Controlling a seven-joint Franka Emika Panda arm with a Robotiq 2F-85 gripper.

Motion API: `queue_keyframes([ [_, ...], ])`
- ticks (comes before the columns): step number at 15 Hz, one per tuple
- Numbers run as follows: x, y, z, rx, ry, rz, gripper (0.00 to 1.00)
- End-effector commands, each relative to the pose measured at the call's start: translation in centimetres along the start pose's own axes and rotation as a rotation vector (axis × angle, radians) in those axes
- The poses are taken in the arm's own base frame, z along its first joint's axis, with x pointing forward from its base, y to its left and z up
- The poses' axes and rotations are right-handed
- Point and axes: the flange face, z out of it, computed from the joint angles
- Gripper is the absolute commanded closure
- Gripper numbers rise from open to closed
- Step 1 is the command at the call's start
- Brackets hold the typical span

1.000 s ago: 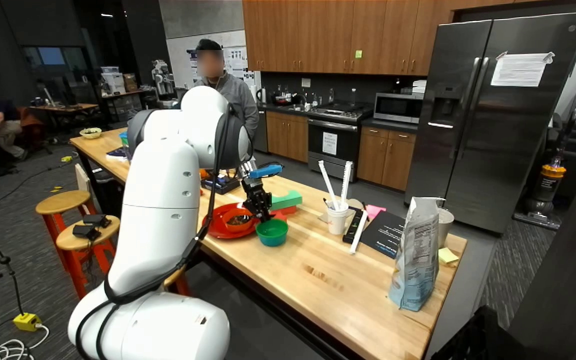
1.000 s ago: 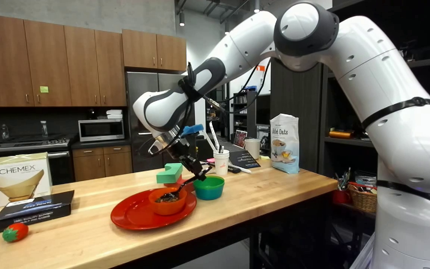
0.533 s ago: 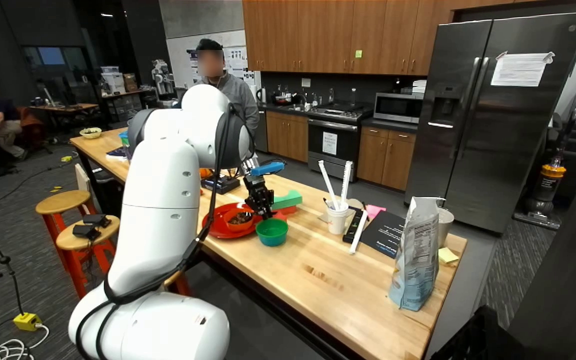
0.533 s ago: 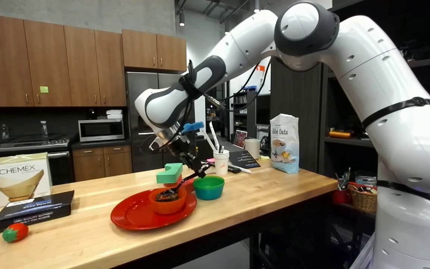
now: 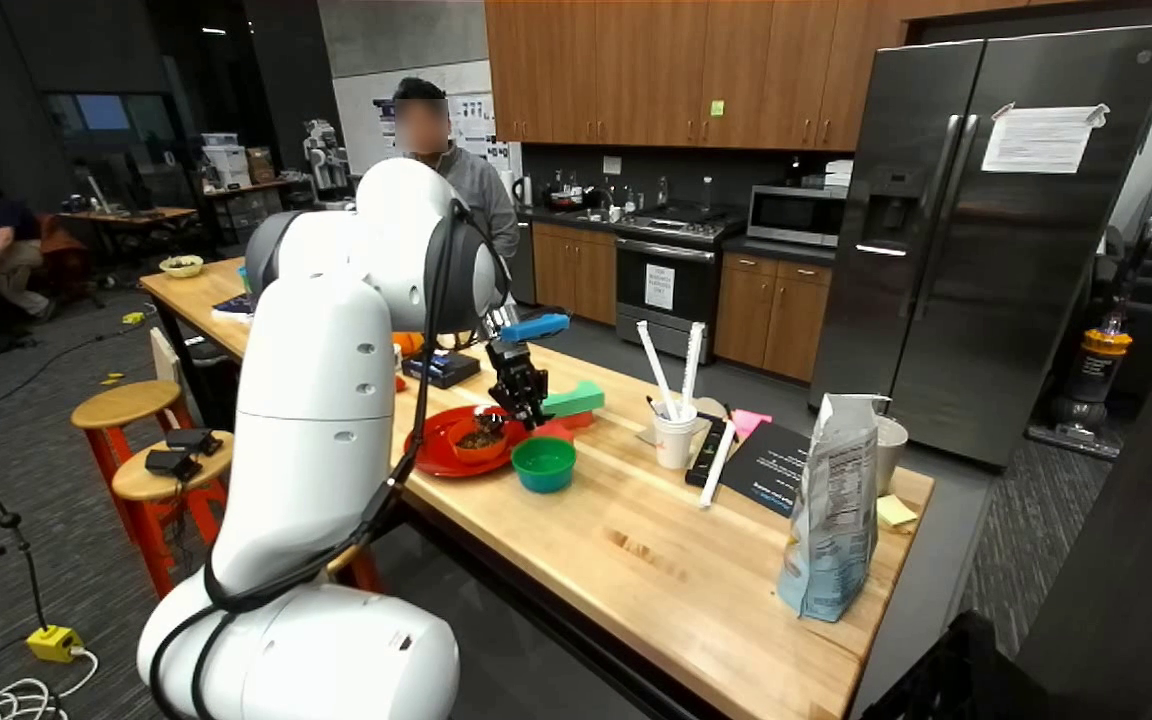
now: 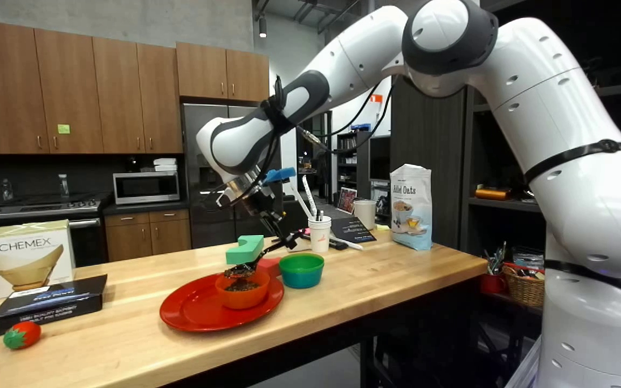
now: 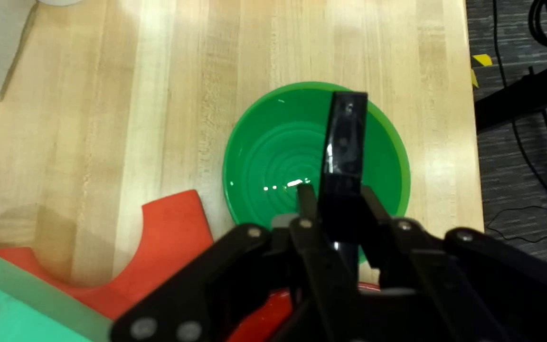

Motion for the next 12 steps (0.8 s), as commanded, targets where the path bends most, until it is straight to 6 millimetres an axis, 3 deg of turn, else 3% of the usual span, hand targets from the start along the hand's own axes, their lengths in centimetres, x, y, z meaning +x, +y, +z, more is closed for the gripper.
queue_keyframes([
  [1, -1.63, -1.1, -1.84, 0.002, 0.011, 0.016, 0.94],
  [12, -2.24, -2.07, -2.51, -0.004, -0.021, 0.017, 0.94],
])
